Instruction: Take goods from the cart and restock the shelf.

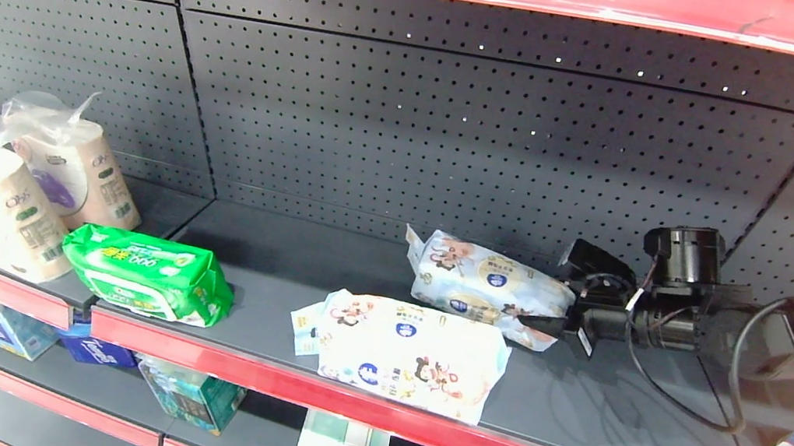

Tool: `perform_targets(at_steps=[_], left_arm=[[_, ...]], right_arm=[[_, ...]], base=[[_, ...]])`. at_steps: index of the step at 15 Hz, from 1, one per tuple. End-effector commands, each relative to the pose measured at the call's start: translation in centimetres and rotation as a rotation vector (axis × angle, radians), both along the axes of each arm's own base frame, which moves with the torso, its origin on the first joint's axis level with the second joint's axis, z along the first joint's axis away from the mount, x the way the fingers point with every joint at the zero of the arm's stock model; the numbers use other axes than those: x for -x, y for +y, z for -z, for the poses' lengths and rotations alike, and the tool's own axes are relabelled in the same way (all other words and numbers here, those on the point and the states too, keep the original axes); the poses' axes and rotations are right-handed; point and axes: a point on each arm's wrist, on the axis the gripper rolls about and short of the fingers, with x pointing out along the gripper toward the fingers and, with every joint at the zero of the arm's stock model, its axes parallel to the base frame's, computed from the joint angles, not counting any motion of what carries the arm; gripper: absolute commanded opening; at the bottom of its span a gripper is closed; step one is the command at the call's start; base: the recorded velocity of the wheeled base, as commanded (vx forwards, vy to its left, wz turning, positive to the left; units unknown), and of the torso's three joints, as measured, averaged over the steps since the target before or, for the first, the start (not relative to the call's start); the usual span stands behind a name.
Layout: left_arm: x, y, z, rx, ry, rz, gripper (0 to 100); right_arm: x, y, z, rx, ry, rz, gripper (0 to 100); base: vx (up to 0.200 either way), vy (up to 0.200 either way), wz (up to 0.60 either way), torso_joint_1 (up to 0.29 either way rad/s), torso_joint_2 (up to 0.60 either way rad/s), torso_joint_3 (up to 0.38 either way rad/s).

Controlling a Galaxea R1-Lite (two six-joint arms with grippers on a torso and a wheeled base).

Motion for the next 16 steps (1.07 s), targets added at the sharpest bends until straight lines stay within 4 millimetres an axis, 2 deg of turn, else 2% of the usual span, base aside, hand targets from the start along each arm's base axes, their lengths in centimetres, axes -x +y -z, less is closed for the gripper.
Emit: perform_targets(at_steps=[1,5,6,12,16], left_arm=[[0.0,0.0,0.0,0.0,0.002,0.0,100],[0.0,0.0,0.0,0.0,0.002,-0.001,100],[0.0,0.0,0.0,0.0,0.002,0.0,100],[0.0,0.0,0.0,0.0,0.002,0.0,100],[0.0,0.0,0.0,0.0,0.002,0.0,100]], right_arm=[[0.5,0.1,0.0,0.001,0.005,-0.004,0],[0.2,0.4,0.9,0.008,0.029,-0.01,0],[0.2,0.5,1.2,0.01,0.036,-0.013,100],[0.3,0.4,1.4,0.005,0.054,0.002,100],[1.7,-1.2,1.5,0.058,0.077,0.114,100]], base=[[0.0,0.0,0.0,0.0,0.0,0.0],[0.0,0.0,0.0,0.0,0.0,0.0],[0.0,0.0,0.0,0.0,0.0,0.0],[0.0,0.0,0.0,0.0,0.0,0.0],[0.0,0.0,0.0,0.0,0.0,0.0]])
